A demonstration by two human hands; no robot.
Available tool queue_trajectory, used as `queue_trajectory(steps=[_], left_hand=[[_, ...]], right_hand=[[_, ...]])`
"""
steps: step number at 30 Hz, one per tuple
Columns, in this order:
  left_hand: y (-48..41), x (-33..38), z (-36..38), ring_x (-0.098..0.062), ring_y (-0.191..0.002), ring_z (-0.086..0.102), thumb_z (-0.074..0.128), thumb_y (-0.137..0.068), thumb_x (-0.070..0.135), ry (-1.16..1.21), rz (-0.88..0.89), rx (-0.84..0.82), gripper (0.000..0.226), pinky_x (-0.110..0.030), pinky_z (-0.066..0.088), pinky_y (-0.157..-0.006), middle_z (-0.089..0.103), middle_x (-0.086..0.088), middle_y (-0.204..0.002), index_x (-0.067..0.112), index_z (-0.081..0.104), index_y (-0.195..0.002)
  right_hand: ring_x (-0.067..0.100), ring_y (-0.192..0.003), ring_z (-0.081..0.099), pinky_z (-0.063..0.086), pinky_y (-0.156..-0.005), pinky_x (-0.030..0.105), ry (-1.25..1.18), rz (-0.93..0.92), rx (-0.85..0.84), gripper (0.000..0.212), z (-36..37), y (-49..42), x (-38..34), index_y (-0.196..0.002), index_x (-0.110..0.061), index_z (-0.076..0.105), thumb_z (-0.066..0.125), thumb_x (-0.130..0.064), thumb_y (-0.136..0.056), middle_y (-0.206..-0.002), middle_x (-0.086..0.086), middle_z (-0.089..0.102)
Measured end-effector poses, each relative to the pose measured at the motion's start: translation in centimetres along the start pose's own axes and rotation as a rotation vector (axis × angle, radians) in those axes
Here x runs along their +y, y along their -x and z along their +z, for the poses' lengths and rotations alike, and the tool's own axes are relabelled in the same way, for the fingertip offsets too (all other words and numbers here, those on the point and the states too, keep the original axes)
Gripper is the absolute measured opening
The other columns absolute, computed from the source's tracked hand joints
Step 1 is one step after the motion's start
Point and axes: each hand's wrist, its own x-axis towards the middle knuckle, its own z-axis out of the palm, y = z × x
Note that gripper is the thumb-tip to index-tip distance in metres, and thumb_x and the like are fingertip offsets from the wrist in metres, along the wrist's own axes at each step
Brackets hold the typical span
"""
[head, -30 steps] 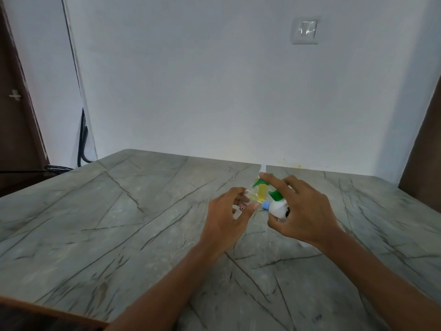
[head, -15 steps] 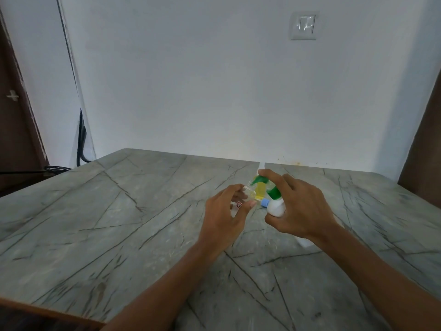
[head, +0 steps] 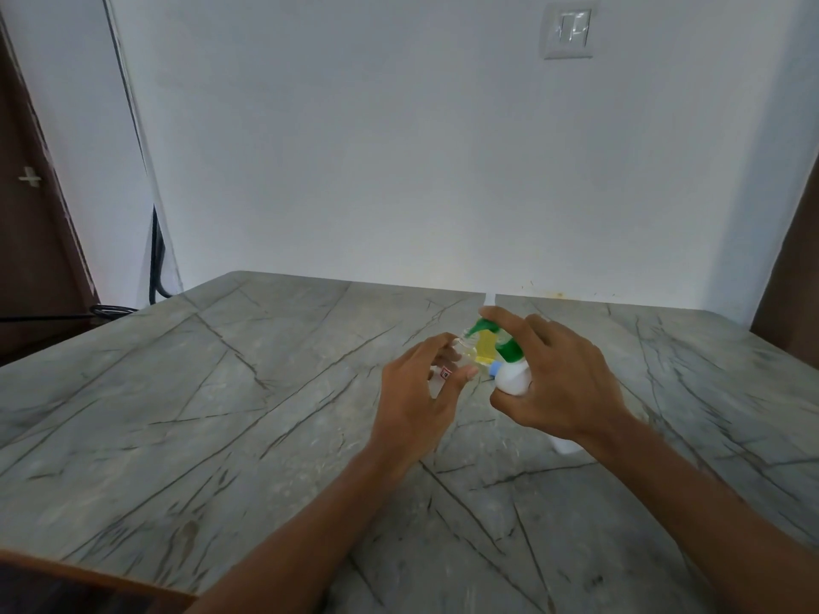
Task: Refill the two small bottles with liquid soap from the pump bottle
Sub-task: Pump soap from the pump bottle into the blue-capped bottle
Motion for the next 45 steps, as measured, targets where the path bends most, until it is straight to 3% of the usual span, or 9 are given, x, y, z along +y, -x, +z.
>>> queue_trajectory(steps=[4, 9, 19, 23, 26, 30, 34, 40, 45], left_hand=[[-0.05, -0.02, -0.24, -0.002, -0.086, 0.062, 0.064, -0.082, 0.046, -0.016, 0.007, 0.034, 0.041, -0.020, 0.054, -0.076, 0.066, 0.015, -0.095, 0.022, 0.062, -0.114], [0.10, -0.09, -0.07, -0.003, -0.086, 0.063, 0.067, -0.082, 0.042, -0.029, 0.001, 0.051, 0.040, -0.029, 0.056, -0.077, 0.068, 0.011, -0.097, 0.020, 0.062, -0.116], [0.21, 0.08, -0.03, -0.001, -0.082, 0.062, 0.067, -0.083, 0.042, -0.060, 0.041, 0.041, 0.038, -0.021, 0.055, -0.073, 0.062, 0.020, -0.094, 0.021, 0.063, -0.115], [0.26, 0.06, -0.04, -0.004, -0.081, 0.062, 0.067, -0.083, 0.041, -0.085, 0.060, 0.033, 0.039, -0.026, 0.056, -0.072, 0.067, 0.011, -0.096, 0.019, 0.063, -0.116], [0.27, 0.22, -0.09, -0.004, -0.080, 0.061, 0.066, -0.083, 0.041, -0.096, 0.068, 0.034, 0.040, -0.025, 0.055, -0.071, 0.068, 0.008, -0.096, 0.018, 0.063, -0.116], [0.14, 0.40, -0.33, -0.003, -0.081, 0.062, 0.068, -0.083, 0.039, -0.059, 0.077, 0.072, 0.038, -0.017, 0.052, -0.071, 0.068, 0.009, -0.094, 0.018, 0.063, -0.115], [0.09, 0.42, -0.47, -0.003, -0.082, 0.061, 0.068, -0.083, 0.038, -0.065, 0.089, 0.073, 0.038, -0.011, 0.049, -0.071, 0.068, 0.008, -0.095, 0.017, 0.063, -0.115], [0.12, 0.33, -0.40, -0.003, -0.080, 0.061, 0.068, -0.084, 0.038, -0.078, 0.090, 0.067, 0.038, -0.012, 0.049, -0.070, 0.068, 0.008, -0.094, 0.016, 0.063, -0.115], [0.17, 0.26, -0.30, -0.003, -0.080, 0.060, 0.067, -0.084, 0.038, -0.094, 0.096, 0.062, 0.037, -0.012, 0.050, -0.070, 0.067, 0.009, -0.094, 0.017, 0.063, -0.115]], right_hand=[[0.014, -0.069, 0.049, 0.048, -0.053, 0.027, 0.056, 0.001, -0.057, 0.103, -0.45, 0.15, -0.17, -0.151, -0.037, 0.019, 0.067, -0.053, -0.060, -0.089, -0.007, 0.057], [0.011, -0.068, 0.045, 0.040, -0.057, 0.023, 0.033, 0.015, -0.052, 0.096, -0.35, 0.09, -0.22, -0.143, -0.033, 0.032, 0.068, -0.055, -0.057, -0.090, -0.004, 0.061], [0.016, -0.072, 0.056, 0.044, -0.063, 0.025, -0.027, 0.024, -0.016, 0.088, -0.01, -0.11, -0.10, -0.134, -0.034, 0.036, 0.069, -0.055, -0.055, -0.096, -0.001, 0.065], [0.020, -0.075, 0.059, 0.052, -0.066, 0.031, -0.052, 0.032, 0.002, 0.084, 0.12, -0.09, 0.00, -0.130, -0.033, 0.039, 0.070, -0.055, -0.055, -0.098, 0.001, 0.066], [0.019, -0.075, 0.059, 0.049, -0.065, 0.029, -0.044, 0.034, 0.014, 0.084, 0.08, 0.07, -0.11, -0.130, -0.031, 0.041, 0.070, -0.054, -0.055, -0.099, 0.001, 0.066], [0.013, -0.070, 0.048, 0.043, -0.057, 0.024, 0.020, 0.034, 0.010, 0.093, -0.23, 0.34, -0.43, -0.141, -0.033, 0.034, 0.067, -0.054, -0.058, -0.091, -0.004, 0.061], [0.015, -0.070, 0.051, 0.051, -0.054, 0.029, 0.039, 0.029, -0.028, 0.102, -0.45, 0.42, -0.38, -0.150, -0.038, 0.019, 0.064, -0.055, -0.060, -0.089, -0.005, 0.058], [0.014, -0.069, 0.050, 0.042, -0.057, 0.024, 0.004, 0.033, -0.015, 0.093, -0.50, 0.27, -0.42, -0.140, -0.034, 0.033, 0.067, -0.055, -0.056, -0.089, -0.004, 0.061], [0.016, -0.072, 0.055, 0.049, -0.060, 0.028, 0.004, 0.053, -0.011, 0.090, -0.28, 0.17, -0.47, -0.137, -0.035, 0.033, 0.068, -0.056, -0.056, -0.094, -0.002, 0.064]])
